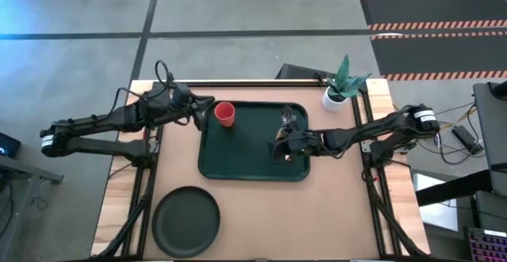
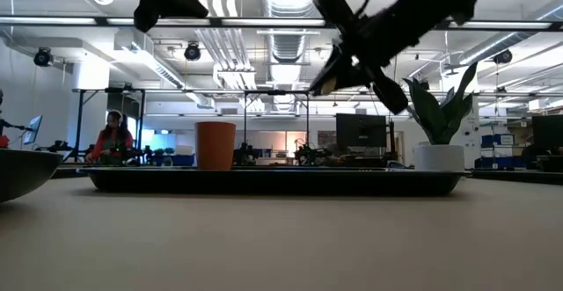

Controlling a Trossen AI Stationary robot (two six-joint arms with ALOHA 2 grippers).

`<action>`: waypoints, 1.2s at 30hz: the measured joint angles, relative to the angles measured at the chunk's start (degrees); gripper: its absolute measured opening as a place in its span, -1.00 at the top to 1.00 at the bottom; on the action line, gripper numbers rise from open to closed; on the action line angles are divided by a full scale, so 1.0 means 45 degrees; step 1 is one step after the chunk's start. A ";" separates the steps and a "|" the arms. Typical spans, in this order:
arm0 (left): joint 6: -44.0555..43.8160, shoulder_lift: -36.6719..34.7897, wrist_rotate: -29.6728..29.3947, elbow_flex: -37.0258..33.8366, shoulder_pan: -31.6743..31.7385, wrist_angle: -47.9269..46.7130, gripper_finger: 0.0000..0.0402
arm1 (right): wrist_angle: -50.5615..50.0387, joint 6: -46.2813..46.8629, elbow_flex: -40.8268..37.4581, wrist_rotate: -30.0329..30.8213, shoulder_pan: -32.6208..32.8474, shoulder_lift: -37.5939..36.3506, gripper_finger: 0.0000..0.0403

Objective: Pick and place plate/cup/fork/spoon on tray
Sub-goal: Put the brown spoon on the black tray

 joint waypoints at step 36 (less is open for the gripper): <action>-0.0055 -0.0015 0.0000 -0.0005 0.0024 -0.0175 1.00 | 0.7715 0.1609 -0.2535 -0.6722 -0.2115 0.3439 0.96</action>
